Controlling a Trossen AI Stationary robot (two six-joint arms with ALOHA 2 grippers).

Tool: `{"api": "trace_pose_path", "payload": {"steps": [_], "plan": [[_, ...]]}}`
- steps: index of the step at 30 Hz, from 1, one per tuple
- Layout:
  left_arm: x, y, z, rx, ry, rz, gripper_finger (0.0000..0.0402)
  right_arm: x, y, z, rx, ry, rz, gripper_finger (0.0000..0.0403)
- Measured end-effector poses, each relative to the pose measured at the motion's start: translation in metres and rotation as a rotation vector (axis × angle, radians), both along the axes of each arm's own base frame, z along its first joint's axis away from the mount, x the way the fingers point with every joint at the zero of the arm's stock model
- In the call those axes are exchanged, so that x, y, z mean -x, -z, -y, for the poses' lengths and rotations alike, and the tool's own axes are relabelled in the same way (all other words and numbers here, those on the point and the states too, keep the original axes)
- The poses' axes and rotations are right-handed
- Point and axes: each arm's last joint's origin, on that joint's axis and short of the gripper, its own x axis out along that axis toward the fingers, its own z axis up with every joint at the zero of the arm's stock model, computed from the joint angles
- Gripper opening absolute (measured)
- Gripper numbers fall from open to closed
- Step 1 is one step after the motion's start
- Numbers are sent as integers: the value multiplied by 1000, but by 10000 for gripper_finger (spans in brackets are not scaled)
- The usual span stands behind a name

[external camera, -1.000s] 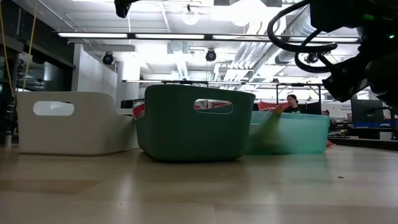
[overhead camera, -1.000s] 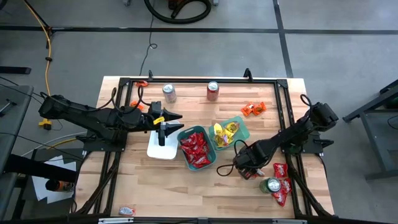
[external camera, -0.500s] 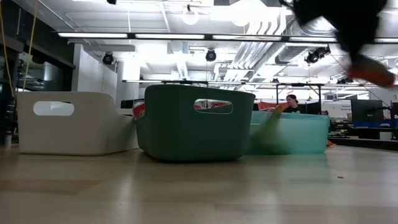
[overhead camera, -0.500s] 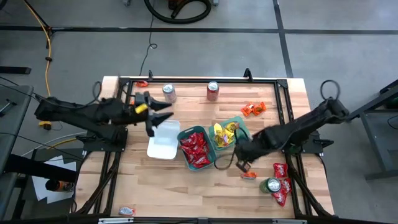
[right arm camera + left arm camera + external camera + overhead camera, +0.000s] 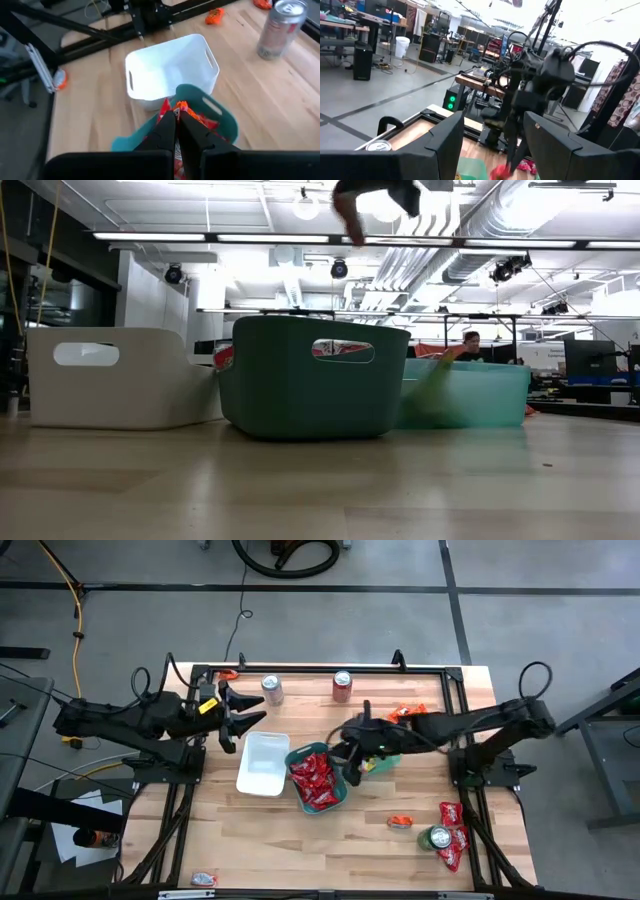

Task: Sort candy
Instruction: Put the orange chocolate into the white bin

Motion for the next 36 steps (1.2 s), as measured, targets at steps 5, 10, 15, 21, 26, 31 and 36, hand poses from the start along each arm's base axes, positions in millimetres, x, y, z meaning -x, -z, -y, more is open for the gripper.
{"api": "trace_pose_path", "payload": {"steps": [5,10,15,21,26,31,36], "plan": [[0,0,0,1,0,0,195,-39,26,3,12,-78,59,2],[0,0,-1,3,-28,0,195,-80,45,5,-4,-202,276,2],[0,0,-1,6,-52,2,195,-116,46,4,-32,-278,525,2],[0,-1,-2,7,-57,8,195,-148,52,1,4,-296,525,2],[1,-1,-2,9,-76,8,195,-160,68,0,18,-299,450,7],[1,-1,-2,8,-78,7,195,-160,79,3,8,-278,395,11],[1,-1,-2,8,-78,7,195,-159,85,6,37,-226,334,15]]}}
